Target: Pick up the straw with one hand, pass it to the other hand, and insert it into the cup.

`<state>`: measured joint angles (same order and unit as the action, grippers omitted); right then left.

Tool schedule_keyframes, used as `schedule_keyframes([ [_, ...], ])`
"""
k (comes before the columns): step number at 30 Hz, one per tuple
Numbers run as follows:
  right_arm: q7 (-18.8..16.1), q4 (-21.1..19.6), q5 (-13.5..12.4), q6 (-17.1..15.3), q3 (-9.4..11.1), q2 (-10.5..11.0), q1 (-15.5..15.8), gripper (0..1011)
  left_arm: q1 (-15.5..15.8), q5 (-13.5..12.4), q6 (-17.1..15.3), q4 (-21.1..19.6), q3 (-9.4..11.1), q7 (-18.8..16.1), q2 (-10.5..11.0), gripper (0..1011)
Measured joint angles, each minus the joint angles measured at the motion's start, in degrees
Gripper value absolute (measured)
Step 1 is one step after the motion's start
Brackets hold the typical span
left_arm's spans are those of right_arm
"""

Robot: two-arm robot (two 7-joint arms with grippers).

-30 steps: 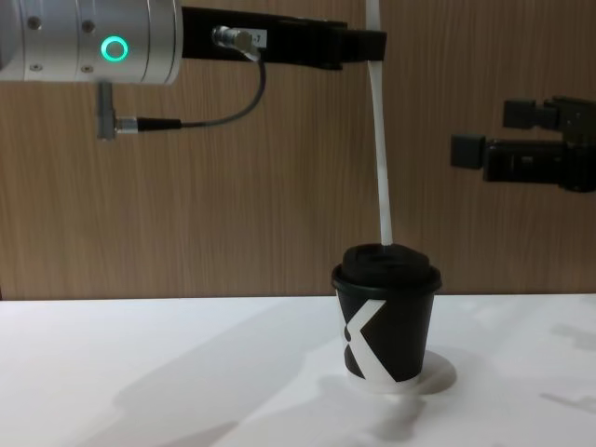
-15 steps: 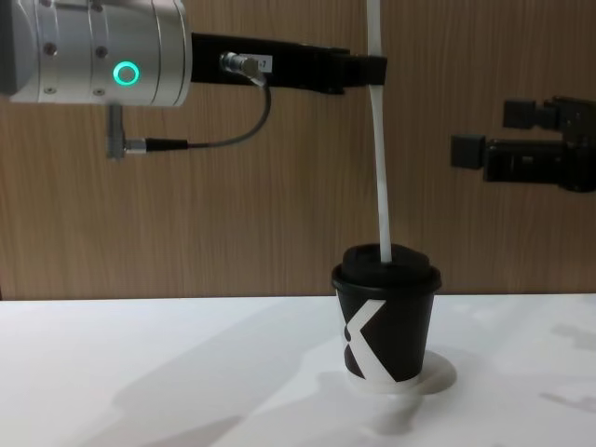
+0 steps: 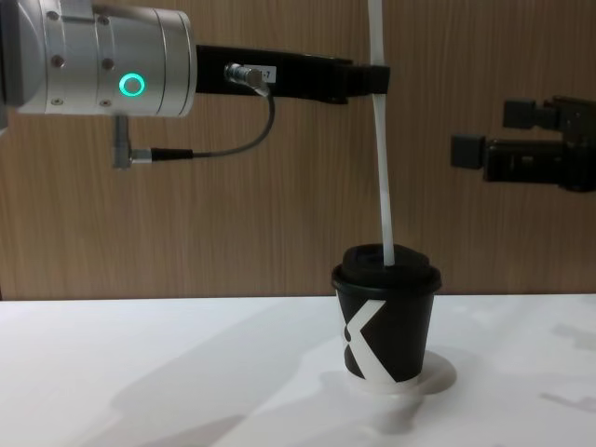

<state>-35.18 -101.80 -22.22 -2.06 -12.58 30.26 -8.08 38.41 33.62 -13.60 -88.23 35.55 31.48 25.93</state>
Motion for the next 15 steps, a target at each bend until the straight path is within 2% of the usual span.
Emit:
schedule_keyframes([
  [15,0.0,0.0,0.0,0.0,0.0,0.0,0.0,1001,-0.4,0.2,0.3,-0.3,0.1,0.2,-0.1,0],
])
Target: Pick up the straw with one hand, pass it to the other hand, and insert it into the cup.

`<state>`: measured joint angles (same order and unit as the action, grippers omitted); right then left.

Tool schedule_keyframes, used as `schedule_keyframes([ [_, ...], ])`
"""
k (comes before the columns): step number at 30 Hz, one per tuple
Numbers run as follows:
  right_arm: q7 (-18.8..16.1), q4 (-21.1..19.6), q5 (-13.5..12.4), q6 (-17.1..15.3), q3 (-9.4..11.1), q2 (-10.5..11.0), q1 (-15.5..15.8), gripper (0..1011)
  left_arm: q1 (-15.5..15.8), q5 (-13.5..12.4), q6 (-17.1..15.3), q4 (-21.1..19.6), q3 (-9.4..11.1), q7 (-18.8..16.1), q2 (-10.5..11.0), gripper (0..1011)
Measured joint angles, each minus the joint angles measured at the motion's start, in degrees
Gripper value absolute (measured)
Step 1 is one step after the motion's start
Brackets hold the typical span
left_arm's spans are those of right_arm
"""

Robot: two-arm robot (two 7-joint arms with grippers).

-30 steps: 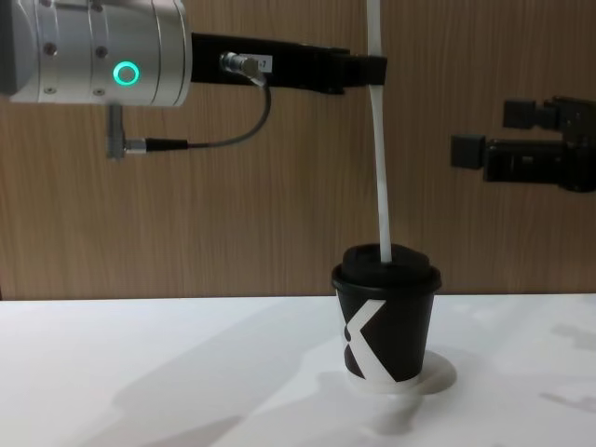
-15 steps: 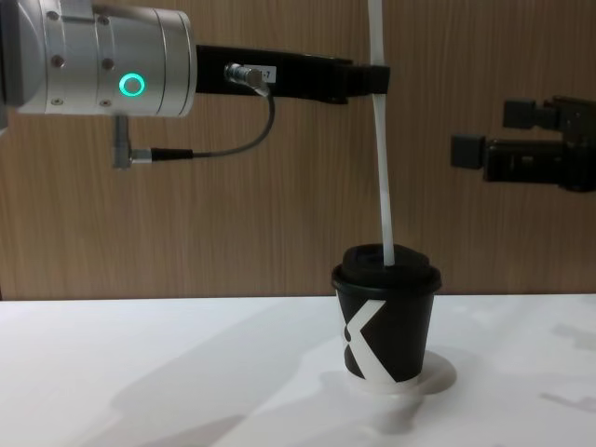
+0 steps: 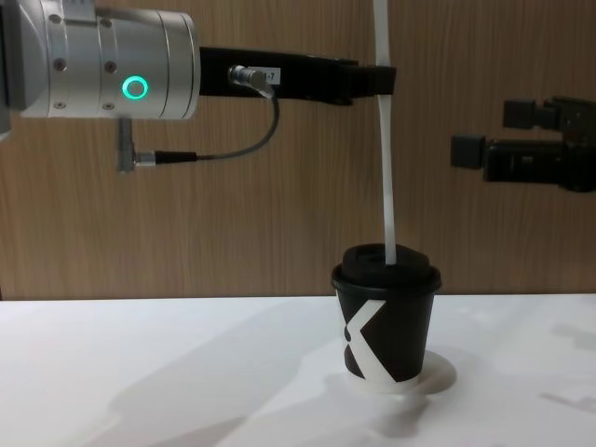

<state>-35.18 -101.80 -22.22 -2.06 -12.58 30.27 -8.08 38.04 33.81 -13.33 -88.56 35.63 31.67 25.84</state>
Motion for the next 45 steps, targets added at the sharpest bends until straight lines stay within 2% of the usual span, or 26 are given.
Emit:
schedule_keyframes([
  [22,0.0,0.0,0.0,0.0,0.0,0.0,0.0,1001,-0.5,0.2,0.3,-2.3,-0.4,-0.5,1.0,0],
  [45,0.0,0.0,0.0,0.0,0.0,0.0,0.0,1001,0.0,-0.3,0.3,-1.4,0.1,-0.1,0.6,0],
])
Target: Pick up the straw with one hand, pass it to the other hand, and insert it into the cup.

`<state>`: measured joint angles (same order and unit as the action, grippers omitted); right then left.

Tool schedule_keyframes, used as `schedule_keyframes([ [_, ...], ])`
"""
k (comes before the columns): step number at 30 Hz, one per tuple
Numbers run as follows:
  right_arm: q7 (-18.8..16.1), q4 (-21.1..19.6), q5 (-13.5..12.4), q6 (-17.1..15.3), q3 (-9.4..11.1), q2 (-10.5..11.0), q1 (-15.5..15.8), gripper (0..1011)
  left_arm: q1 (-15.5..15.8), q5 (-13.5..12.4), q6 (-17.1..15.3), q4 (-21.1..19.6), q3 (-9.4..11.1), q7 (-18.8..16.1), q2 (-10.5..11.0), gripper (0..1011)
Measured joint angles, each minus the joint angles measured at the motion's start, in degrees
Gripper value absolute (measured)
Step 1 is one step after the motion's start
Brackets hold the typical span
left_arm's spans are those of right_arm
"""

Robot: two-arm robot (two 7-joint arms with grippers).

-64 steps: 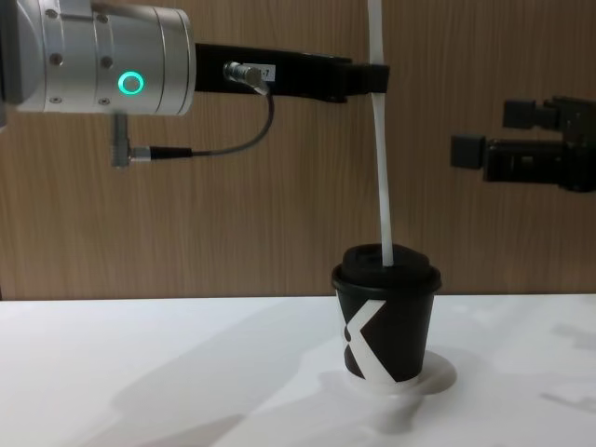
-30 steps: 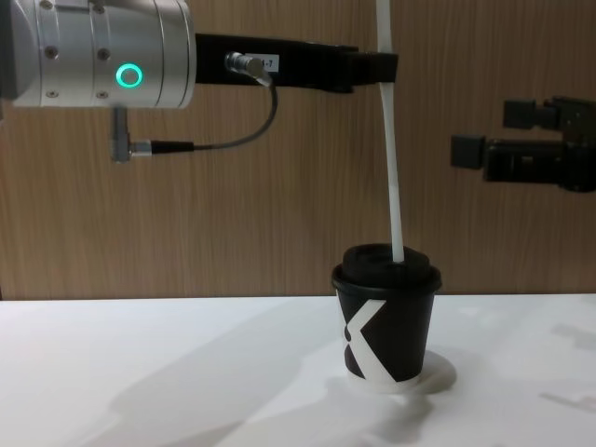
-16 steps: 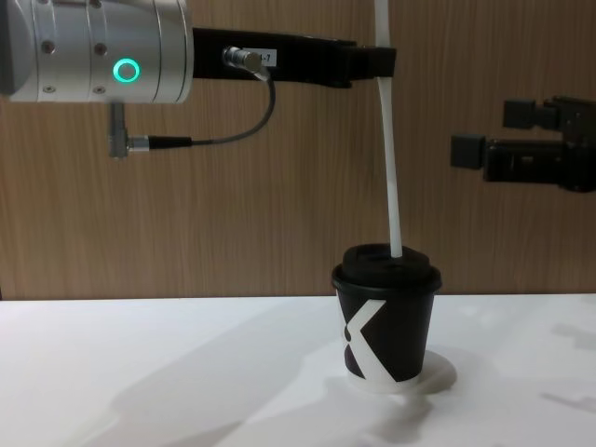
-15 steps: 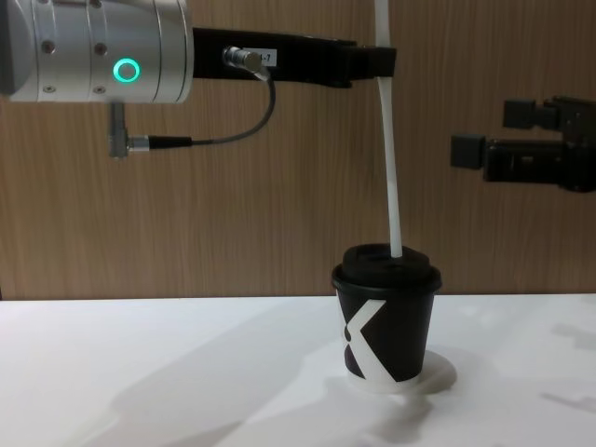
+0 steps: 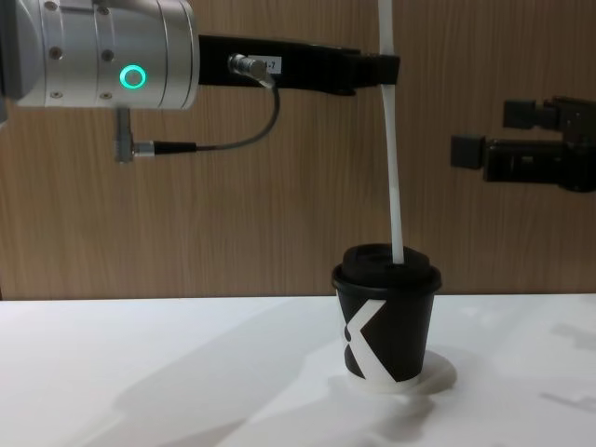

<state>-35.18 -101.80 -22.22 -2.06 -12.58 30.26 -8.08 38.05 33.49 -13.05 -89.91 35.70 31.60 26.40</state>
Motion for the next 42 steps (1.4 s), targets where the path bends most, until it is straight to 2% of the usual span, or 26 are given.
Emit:
schedule_keyframes([
  [26,0.0,0.0,0.0,0.0,0.0,0.0,0.0,1001,0.5,-1.7,-0.5,2.8,0.7,0.3,-1.2,0],
  [42,0.0,0.0,0.0,0.0,0.0,0.0,0.0,1001,0.9,-1.5,-0.8,3.9,1.1,1.2,-1.8,0],
])
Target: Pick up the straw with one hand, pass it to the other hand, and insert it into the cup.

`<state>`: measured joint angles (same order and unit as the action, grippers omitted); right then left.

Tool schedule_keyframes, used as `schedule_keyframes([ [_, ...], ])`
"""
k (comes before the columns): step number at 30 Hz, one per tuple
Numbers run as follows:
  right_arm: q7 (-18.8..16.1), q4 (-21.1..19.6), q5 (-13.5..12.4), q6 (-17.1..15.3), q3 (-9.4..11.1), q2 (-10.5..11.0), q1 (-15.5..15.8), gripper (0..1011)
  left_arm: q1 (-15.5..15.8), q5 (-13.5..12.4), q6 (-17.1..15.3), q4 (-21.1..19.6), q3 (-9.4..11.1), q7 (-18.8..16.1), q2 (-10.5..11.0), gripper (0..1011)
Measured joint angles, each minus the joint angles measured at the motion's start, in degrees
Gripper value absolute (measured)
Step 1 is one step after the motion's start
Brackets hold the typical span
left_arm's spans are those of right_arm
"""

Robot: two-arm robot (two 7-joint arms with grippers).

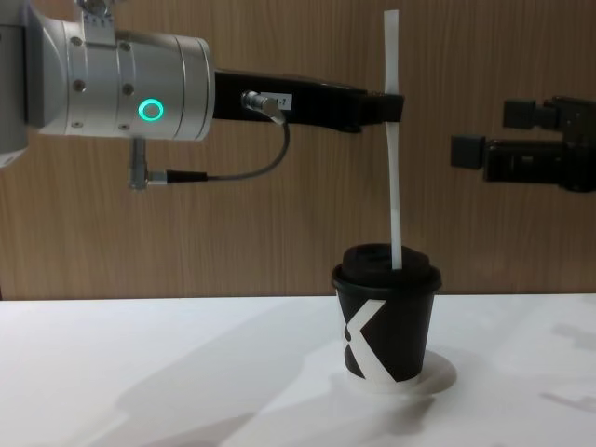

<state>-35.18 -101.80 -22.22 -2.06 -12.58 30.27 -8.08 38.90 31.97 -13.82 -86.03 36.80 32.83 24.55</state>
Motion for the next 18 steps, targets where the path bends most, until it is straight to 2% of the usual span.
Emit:
schedule_keyframes([
  [18,0.0,0.0,0.0,0.0,0.0,0.0,0.0,1001,-0.2,0.5,-0.4,1.0,0.8,-0.5,-0.7,0],
])
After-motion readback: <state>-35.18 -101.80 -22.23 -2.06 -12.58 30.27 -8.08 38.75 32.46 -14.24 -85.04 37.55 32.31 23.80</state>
